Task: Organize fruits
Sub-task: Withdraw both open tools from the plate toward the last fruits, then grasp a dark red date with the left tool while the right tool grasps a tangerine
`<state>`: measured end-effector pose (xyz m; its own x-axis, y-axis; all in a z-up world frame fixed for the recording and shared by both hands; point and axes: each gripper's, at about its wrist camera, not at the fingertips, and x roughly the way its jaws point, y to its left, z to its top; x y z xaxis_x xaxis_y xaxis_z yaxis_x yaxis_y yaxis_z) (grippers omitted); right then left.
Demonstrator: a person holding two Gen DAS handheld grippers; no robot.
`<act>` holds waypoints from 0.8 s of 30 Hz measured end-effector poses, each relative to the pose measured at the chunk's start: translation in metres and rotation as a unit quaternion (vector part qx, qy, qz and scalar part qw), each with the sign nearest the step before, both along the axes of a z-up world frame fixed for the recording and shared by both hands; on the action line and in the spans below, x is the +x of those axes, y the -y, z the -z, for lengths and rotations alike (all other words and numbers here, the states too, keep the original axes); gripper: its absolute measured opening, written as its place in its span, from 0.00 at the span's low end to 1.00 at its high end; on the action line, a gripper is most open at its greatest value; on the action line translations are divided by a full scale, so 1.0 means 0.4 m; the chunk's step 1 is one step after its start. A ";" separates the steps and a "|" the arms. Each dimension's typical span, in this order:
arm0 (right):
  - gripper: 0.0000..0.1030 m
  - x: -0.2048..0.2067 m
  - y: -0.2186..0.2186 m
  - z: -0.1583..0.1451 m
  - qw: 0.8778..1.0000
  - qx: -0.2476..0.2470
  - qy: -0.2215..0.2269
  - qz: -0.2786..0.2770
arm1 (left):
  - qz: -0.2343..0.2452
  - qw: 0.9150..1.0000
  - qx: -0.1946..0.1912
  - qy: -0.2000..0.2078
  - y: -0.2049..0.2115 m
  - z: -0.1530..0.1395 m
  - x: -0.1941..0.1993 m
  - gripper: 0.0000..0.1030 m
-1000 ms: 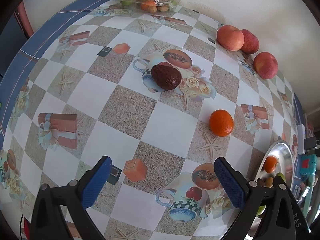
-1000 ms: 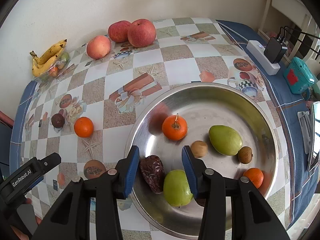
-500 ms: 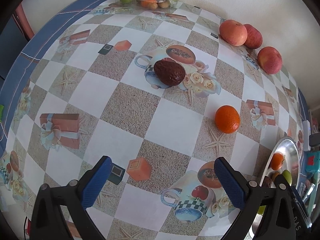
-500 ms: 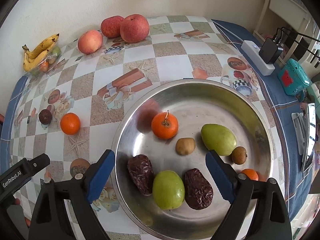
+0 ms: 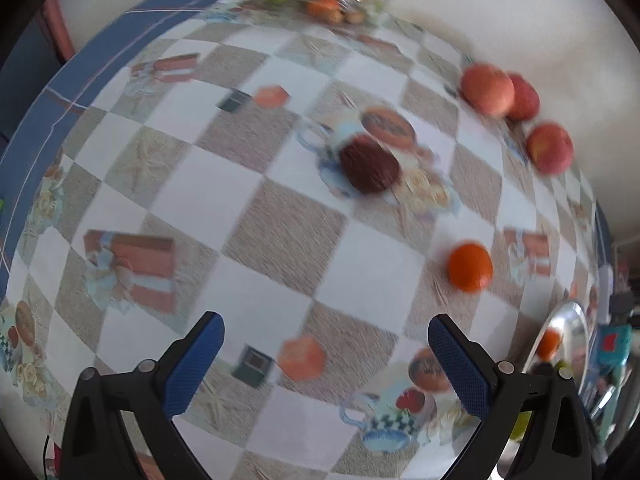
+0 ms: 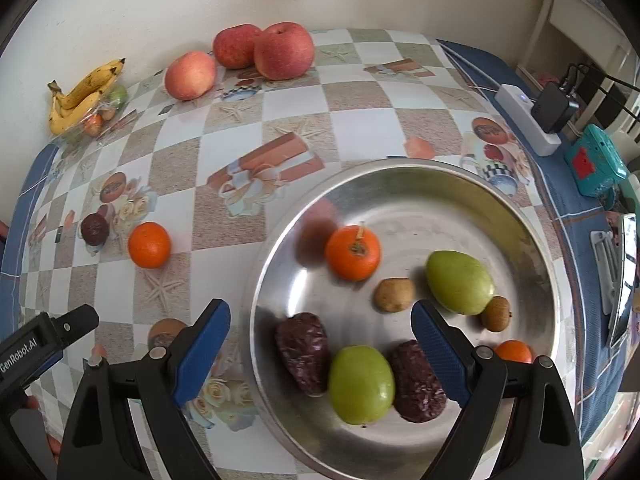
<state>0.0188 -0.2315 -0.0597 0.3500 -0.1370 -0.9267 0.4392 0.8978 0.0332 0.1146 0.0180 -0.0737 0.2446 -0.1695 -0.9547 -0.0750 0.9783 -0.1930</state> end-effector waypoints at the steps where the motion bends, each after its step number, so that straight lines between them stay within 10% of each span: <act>1: 0.89 0.004 -0.005 -0.002 1.000 0.004 0.002 -0.004 | -0.007 1.000 -0.003 0.008 -0.020 -0.006 0.010 1.00; 11: 0.89 0.084 -0.134 -0.071 0.993 0.024 0.086 -0.071 | -0.034 0.994 -0.016 0.105 -0.162 -0.089 0.117 1.00; 24: 0.72 0.208 -0.240 0.040 0.990 0.008 0.045 -0.132 | 0.031 0.995 -0.062 0.075 -0.023 -0.004 0.223 0.84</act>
<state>0.1020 -0.1356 -0.0756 0.4534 -0.0155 -0.8912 0.1831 0.9801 0.0761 0.2037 0.0272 -0.0722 0.3688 -0.3031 -0.8787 0.0236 0.9481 -0.3171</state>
